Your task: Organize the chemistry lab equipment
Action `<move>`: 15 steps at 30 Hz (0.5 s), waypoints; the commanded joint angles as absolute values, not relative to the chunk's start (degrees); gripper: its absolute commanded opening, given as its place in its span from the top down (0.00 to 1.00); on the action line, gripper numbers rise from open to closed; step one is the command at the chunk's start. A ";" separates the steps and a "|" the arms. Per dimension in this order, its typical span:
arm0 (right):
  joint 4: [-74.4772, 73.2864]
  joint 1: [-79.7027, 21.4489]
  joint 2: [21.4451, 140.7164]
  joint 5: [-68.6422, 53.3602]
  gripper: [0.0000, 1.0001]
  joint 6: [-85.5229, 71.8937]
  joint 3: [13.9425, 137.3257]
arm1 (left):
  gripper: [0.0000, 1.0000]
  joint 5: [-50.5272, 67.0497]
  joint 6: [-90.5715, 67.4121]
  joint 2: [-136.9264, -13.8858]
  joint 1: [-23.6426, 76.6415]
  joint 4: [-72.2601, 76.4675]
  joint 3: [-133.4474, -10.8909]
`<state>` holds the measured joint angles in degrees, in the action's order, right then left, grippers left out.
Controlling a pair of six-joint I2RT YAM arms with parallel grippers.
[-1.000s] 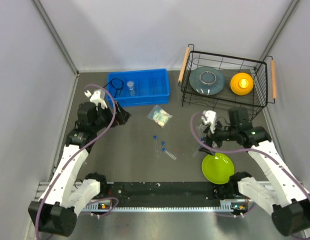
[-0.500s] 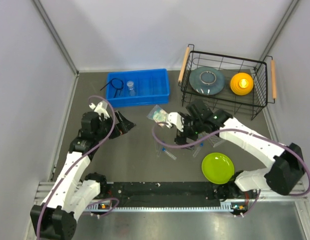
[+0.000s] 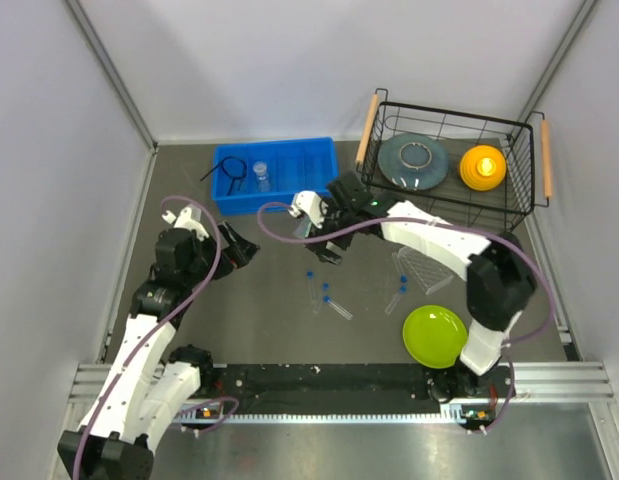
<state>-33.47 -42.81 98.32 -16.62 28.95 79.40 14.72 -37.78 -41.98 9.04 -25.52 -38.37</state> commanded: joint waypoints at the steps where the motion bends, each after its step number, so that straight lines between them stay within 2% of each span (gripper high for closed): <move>1: -31.03 -44.30 107.55 -11.87 0.15 23.91 87.35 | 0.01 10.90 -39.90 -39.38 8.96 -25.66 -38.94; 9: -31.03 -44.47 118.47 -5.98 0.35 22.77 94.04 | 0.01 11.34 -40.17 -37.00 8.96 -26.37 -37.09; 15: -31.03 -44.47 120.58 -4.48 0.51 21.62 93.78 | 0.01 12.30 -41.39 -35.42 8.96 -25.67 -34.81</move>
